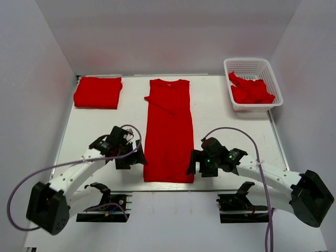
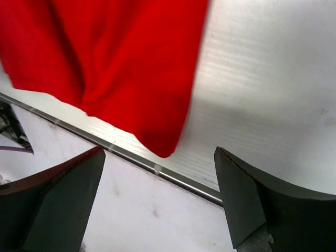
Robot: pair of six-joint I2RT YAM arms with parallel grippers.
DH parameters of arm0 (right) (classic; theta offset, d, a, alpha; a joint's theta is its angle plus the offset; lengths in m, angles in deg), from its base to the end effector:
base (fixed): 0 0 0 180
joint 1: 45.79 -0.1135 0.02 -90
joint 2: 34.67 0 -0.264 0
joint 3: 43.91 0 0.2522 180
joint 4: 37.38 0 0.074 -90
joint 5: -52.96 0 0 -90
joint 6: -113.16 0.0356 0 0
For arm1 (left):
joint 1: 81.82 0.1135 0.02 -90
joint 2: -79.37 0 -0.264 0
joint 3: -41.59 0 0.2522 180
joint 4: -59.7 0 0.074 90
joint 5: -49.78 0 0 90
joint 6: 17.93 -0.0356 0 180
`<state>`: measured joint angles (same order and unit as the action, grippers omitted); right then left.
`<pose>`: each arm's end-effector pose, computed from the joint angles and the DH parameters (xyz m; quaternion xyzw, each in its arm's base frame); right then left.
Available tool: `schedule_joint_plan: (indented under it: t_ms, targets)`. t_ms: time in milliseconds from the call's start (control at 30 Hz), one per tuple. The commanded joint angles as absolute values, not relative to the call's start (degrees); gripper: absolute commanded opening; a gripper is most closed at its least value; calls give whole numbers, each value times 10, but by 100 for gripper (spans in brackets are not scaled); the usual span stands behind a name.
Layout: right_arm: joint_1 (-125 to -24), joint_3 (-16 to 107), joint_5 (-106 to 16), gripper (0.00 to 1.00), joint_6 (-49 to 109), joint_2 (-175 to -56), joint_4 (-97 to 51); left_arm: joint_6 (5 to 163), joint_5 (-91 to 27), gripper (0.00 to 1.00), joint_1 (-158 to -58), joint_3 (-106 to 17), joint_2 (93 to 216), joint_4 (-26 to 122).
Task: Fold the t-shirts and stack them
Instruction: Grab the bottom of the folded rectangular tshirt with both arms
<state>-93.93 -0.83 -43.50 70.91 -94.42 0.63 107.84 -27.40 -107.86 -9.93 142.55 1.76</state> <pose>0.1250 0.1455 0.1800 -0.0203 0.9513 0.2609 0.1630 0.1634 -0.0887 0.1962 -0.0632 0.9762 -0.1847 0.0946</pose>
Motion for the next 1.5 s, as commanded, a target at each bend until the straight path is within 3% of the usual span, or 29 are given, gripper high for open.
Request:
schedule_joint_plan:
  t_ms: [0, 333, 733, 800, 900, 933, 1033, 1100, 1133, 1200, 1467]
  targets:
    - [-942, -17, -461, 90, 749, -964, -6, 1104, -241, 100, -1088, -50, 1353, 16]
    - [-941, -25, -475, 89, 741, -1013, -35, 1137, -206, 93, -1117, 29, 1303, 75]
    - [-940, -11, -523, 78, 709, -1090, -80, 1143, -228, 76, -1178, 45, 1427, 144]
    - [-940, -6, -526, 74, 706, -1098, -79, 1149, -240, 73, -1185, 40, 1448, 144]
    - [-940, -6, -519, 56, 703, -1105, -77, 1154, -246, 51, -1191, 35, 1466, 144]
    - [-939, -6, -515, 41, 704, -1107, -71, 1154, -252, 47, -1197, 35, 1466, 144]
    - [-940, -3, -494, 16, 706, -1103, -56, 1154, -257, 32, -1202, 23, 1477, 144]
    - [-940, 0, -487, 6, 699, -1098, -53, 1154, -257, 23, -1208, 11, 1482, 139]
    - [-941, 3, -485, 0, 697, -1091, -53, 1154, -264, 10, -1208, 11, 1482, 139]
    - [-940, 7, -479, 0, 690, -1089, -52, 1154, -269, 0, -1214, -11, 1482, 132]
    - [-940, 50, -464, 0, 653, -1061, -48, 1136, -256, 0, -1219, -102, 1469, 111]
